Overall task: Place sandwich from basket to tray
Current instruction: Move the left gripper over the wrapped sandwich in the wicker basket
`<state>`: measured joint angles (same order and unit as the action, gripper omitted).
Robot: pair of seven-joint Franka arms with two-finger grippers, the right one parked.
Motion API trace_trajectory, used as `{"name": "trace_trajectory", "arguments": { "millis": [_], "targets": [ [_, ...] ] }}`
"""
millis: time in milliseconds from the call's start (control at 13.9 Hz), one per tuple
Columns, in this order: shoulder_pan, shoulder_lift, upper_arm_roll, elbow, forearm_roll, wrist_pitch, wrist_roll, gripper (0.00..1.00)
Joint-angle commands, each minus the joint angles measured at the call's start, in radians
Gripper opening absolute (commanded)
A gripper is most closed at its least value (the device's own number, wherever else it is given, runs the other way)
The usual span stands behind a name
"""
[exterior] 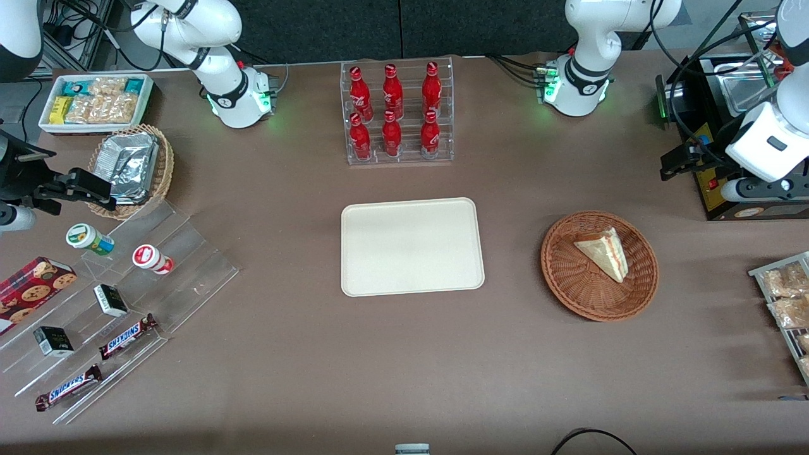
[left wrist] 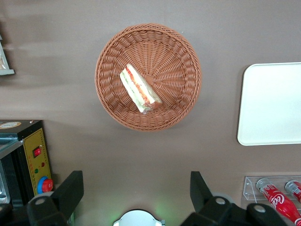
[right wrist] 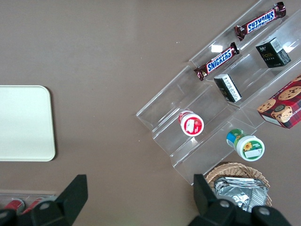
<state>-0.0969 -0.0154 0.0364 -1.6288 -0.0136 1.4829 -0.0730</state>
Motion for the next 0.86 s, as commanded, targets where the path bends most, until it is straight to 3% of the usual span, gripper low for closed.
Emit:
{"name": "trace_trajectory", "arguments": {
  "millis": [0,216,288,648,792],
  "targets": [
    [0.0,0.012,0.002,0.027,0.023,-0.026,0.042,1.0],
    [-0.003,0.069,0.0,0.014,0.038,0.002,0.029,1.0],
    [-0.004,0.081,0.0,-0.006,0.076,0.02,0.025,1.0],
    [-0.001,0.078,0.0,-0.261,0.098,0.296,-0.126,1.0],
    [-0.003,0.077,-0.001,-0.368,0.098,0.434,-0.305,1.0]
  ]
}}
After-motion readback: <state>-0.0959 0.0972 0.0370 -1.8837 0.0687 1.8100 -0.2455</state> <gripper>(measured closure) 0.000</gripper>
